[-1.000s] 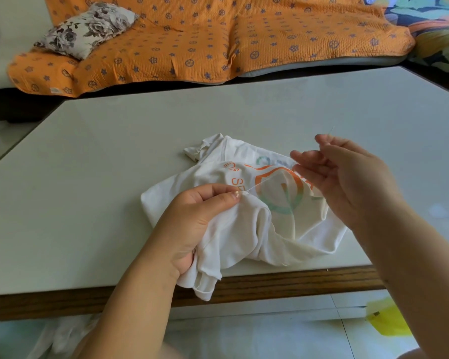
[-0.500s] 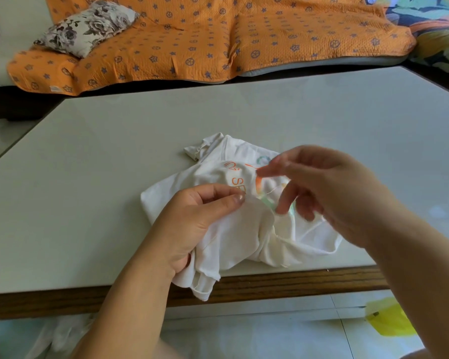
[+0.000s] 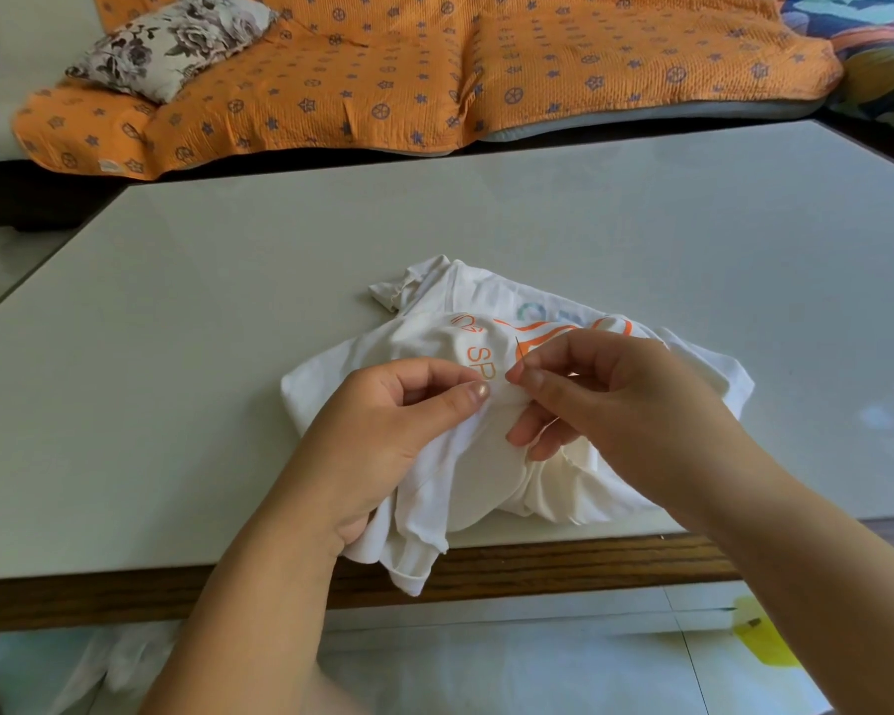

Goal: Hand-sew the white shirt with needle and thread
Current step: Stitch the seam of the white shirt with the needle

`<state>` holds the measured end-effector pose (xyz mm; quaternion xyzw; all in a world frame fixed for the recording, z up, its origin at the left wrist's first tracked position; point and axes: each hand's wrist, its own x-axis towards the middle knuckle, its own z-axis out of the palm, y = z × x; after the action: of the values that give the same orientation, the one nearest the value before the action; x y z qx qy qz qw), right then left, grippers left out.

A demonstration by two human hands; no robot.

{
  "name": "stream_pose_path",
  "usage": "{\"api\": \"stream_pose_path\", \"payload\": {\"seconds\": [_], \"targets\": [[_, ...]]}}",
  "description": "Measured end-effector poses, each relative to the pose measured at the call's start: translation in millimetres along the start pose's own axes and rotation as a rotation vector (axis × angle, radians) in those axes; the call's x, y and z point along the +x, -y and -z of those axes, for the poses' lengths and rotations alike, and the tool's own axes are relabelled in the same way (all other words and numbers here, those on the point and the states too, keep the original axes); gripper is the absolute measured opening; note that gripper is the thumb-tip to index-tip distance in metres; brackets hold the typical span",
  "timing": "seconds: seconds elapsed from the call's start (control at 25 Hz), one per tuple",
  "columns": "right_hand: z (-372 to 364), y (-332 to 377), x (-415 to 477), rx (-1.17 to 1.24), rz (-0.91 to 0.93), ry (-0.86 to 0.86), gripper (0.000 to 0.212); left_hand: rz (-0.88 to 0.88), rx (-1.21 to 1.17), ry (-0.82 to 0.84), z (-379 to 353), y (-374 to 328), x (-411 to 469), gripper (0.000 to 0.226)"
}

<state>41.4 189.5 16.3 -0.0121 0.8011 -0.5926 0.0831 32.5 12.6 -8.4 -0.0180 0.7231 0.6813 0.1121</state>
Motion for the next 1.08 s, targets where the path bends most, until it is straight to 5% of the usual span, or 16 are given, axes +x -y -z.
{"api": "stream_pose_path", "payload": {"seconds": [0.28, 0.48, 1.08], "targets": [[3.2, 5.3, -6.5, 0.029, 0.129, -0.151, 0.011, 0.016, -0.091, -0.010, -1.0, -1.4, -0.3, 0.019], [4.2, 7.4, -13.6, -0.083, 0.042, 0.046, 0.023, 0.006, -0.072, -0.002, 0.8, 0.2, -0.1, 0.024], [1.7, 4.0, -11.9, -0.075, 0.009, 0.053, 0.026, -0.040, -0.075, 0.016, 0.9, 1.0, 0.5, 0.019]]}}
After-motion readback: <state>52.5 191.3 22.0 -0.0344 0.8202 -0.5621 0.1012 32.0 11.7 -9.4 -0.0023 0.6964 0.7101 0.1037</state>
